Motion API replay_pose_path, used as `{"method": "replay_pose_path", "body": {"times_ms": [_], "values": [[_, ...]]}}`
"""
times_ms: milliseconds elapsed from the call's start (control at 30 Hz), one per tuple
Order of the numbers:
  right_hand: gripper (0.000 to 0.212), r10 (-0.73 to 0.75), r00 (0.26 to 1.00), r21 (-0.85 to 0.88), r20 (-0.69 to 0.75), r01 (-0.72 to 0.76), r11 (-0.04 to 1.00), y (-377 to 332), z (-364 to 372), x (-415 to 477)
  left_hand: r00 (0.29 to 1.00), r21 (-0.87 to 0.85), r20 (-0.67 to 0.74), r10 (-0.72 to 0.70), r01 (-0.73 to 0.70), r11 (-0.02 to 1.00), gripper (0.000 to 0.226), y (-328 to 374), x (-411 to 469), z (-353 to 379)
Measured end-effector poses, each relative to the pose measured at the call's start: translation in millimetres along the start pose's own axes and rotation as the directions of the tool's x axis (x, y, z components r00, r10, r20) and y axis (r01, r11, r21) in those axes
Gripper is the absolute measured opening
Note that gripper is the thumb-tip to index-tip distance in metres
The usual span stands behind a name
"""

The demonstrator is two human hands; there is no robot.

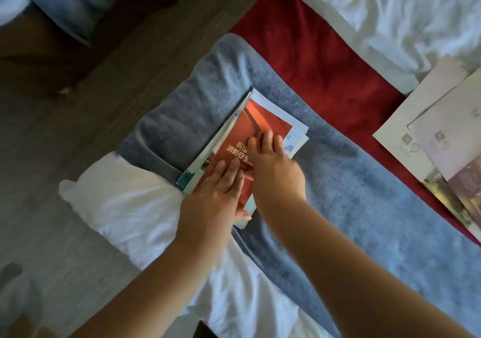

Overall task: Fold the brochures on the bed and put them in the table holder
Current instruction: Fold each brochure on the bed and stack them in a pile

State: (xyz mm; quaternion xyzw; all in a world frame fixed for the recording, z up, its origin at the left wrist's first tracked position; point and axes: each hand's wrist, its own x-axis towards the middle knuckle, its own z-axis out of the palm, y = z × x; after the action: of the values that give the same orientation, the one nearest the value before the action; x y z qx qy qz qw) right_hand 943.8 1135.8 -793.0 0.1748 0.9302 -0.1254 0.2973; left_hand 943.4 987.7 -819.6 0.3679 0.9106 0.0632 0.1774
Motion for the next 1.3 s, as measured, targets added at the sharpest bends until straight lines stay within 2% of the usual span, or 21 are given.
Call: {"method": "replay_pose_path", "body": {"times_ms": [167, 233, 300, 367, 433, 533, 633, 767, 867, 967, 1067, 1167, 1300], "values": [[0.073, -0.035, 0.998, -0.107, 0.061, 0.041, 0.993, 3, -8, 11, 0.996, -0.011, 0.082, -0.026, 0.027, 1.000, 0.098, 1, 2, 3], [0.072, -0.053, 0.998, -0.030, 0.032, 0.054, 0.998, 10, -5, 8, 0.997, 0.028, 0.075, -0.019, 0.017, 0.999, 0.095, 4, -1, -6], [0.071, -0.113, 0.992, 0.146, -0.048, 0.119, 0.982, 18, 5, -5, 0.998, 0.059, 0.057, -0.018, 0.015, 0.998, 0.086, 8, -5, -19], [0.076, -0.195, 0.975, 0.274, -0.104, 0.217, 0.937, 31, 16, -23, 1.000, 0.046, -0.018, -0.019, 0.020, 0.999, 0.067, 10, -11, -30], [0.082, -0.224, 0.968, 0.269, -0.115, 0.248, 0.931, 57, 22, -40, 0.992, 0.026, -0.120, -0.039, 0.043, 0.999, 0.048, 17, -16, -36], [0.081, -0.089, 0.975, 0.231, -0.202, 0.136, 0.963, 120, 20, -68, 0.981, 0.041, -0.192, 0.018, -0.011, 0.999, 0.046, 39, -18, -34], [0.072, 0.132, 0.952, 0.229, -0.277, -0.068, 0.971, 200, 26, -105, 0.966, 0.051, -0.216, 0.142, -0.134, 0.990, 0.043, 89, -12, -18], [0.073, 0.457, 0.859, 0.303, -0.231, -0.383, 0.873, 307, 43, -154, 0.954, 0.028, -0.170, 0.249, -0.247, 0.968, 0.044, 188, 5, 7], [0.074, 0.556, 0.818, 0.347, -0.146, -0.484, 0.803, 367, 64, -186, 0.940, 0.014, -0.124, 0.318, -0.319, 0.948, 0.043, 260, 19, 21], [0.072, 0.494, 0.850, 0.365, -0.185, -0.407, 0.837, 396, 92, -216, 0.928, 0.010, -0.083, 0.364, -0.364, 0.931, 0.049, 319, 29, 36], [0.069, 0.436, 0.870, 0.386, -0.229, -0.330, 0.861, 393, 115, -239, 0.921, -0.008, -0.063, 0.385, -0.386, 0.922, 0.053, 355, 34, 51], [0.067, 0.370, 0.899, 0.408, -0.235, -0.255, 0.877, 376, 135, -256, 0.930, 0.027, -0.029, 0.365, -0.364, 0.931, 0.060, 368, 32, 63], [0.065, 0.245, 0.933, 0.353, -0.265, -0.143, 0.925, 347, 164, -280, 0.964, 0.093, 0.044, 0.263, -0.266, 0.959, 0.067, 356, 12, 81]]}}
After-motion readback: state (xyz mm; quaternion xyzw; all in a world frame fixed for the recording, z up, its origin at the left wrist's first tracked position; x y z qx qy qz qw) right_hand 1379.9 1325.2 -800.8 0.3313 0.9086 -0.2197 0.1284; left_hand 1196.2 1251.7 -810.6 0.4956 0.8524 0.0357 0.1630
